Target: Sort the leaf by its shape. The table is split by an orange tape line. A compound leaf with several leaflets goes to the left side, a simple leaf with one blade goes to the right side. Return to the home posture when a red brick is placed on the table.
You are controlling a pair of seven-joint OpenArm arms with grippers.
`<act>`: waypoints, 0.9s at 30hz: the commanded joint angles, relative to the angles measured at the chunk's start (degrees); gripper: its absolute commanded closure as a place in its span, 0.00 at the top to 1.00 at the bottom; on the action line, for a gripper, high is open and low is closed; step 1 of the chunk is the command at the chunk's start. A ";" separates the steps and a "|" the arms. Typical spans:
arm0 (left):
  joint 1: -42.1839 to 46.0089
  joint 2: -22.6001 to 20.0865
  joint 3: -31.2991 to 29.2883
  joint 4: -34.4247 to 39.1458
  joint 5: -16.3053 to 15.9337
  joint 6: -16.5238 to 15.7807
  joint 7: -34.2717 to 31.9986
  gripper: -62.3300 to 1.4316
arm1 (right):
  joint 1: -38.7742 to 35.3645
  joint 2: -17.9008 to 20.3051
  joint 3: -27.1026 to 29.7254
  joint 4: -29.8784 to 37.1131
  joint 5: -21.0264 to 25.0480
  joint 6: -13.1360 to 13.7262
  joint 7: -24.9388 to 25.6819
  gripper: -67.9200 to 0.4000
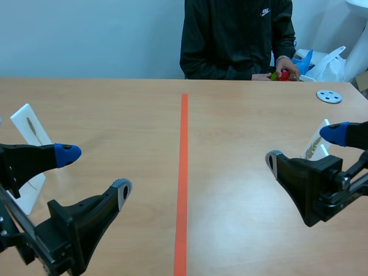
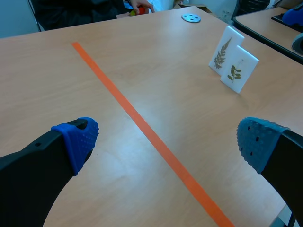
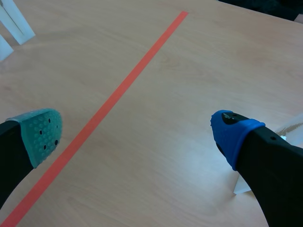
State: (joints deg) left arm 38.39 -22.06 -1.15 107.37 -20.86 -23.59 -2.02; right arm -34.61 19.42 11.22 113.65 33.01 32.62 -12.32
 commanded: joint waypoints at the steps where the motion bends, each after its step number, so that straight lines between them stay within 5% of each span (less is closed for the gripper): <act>1: -0.17 0.11 -0.04 0.87 -0.39 0.07 -1.03 1.00 | 0.81 0.70 0.35 0.42 0.70 0.04 0.85 0.96; 27: -0.17 0.11 -0.04 0.87 -0.39 0.07 -1.16 1.00 | 1.16 1.07 0.33 0.35 0.94 0.04 1.68 0.96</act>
State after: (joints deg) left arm 38.39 -22.06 -1.15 107.37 -20.86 -23.59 -2.04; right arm -34.00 19.70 11.22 113.65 33.06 32.64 -11.68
